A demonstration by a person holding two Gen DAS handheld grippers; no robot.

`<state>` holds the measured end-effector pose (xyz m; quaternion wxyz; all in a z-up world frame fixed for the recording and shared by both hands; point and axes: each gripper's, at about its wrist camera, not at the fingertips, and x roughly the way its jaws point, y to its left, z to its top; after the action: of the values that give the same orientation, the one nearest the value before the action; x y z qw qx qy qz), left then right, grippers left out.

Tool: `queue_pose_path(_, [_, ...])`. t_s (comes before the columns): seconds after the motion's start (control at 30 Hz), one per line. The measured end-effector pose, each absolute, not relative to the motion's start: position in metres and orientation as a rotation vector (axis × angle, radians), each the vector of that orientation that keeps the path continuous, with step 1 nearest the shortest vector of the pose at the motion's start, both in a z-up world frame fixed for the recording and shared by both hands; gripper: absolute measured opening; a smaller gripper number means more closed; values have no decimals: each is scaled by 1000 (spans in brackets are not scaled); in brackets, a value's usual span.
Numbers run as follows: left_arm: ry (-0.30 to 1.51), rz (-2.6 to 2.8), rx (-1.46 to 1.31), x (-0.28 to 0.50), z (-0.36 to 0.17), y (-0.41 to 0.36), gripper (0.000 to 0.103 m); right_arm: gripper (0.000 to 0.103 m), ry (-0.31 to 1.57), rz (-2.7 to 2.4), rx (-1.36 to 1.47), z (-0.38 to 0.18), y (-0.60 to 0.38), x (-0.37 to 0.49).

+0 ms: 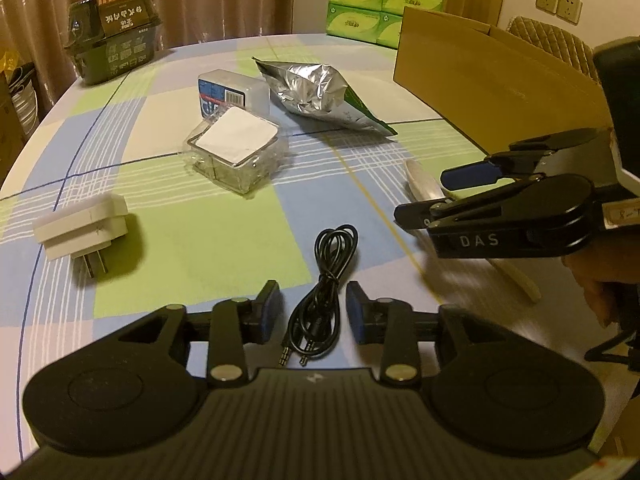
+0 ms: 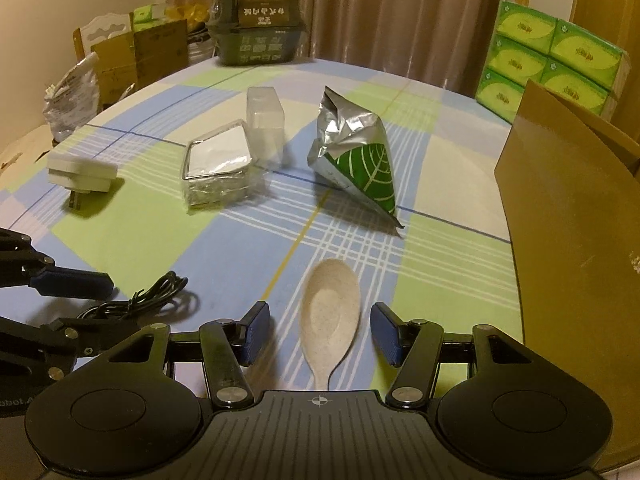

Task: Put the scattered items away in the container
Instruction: 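Lift the black cable with the left gripper while the right lifts the spoon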

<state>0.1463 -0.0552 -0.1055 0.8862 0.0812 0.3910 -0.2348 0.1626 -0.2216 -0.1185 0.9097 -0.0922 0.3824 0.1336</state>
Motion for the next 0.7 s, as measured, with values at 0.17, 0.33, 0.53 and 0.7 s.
queue_pose_path(0.17, [812, -507, 206, 147, -107, -58, 32, 52, 783, 269, -170, -120, -222, 162])
queue_pose_path(0.33, [816, -512, 215, 149, -106, -56, 31, 46, 784, 269, -157, -120, -222, 163])
queue_pose_path(0.53, [820, -538, 241, 151, -105, -61, 19, 42, 782, 266, -145, -120, -222, 165])
queue_pose_path(0.7, [813, -533, 234, 150, -106, -62, 18, 30, 782, 257, -152, -120, -221, 165])
